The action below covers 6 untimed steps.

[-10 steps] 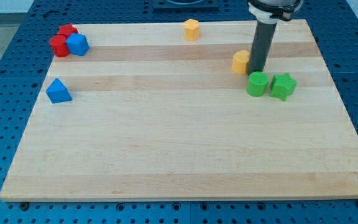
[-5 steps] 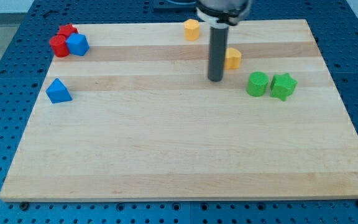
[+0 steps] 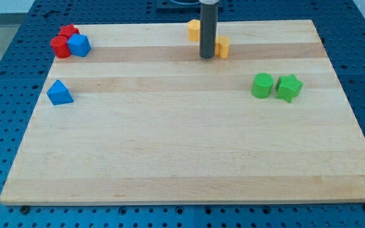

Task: Push the yellow heart closer to the yellow hexagon

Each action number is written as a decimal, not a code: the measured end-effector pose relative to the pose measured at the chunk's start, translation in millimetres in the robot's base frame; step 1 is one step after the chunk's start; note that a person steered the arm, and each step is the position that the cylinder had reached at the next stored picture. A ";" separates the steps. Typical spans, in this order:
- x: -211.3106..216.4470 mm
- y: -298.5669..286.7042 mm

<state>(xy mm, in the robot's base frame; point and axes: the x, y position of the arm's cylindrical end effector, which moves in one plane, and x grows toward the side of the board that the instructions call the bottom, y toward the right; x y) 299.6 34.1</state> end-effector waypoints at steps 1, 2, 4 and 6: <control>-7.5 4.9; 3.6 27.4; 29.0 78.6; 16.1 89.5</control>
<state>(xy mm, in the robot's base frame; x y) 315.7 123.5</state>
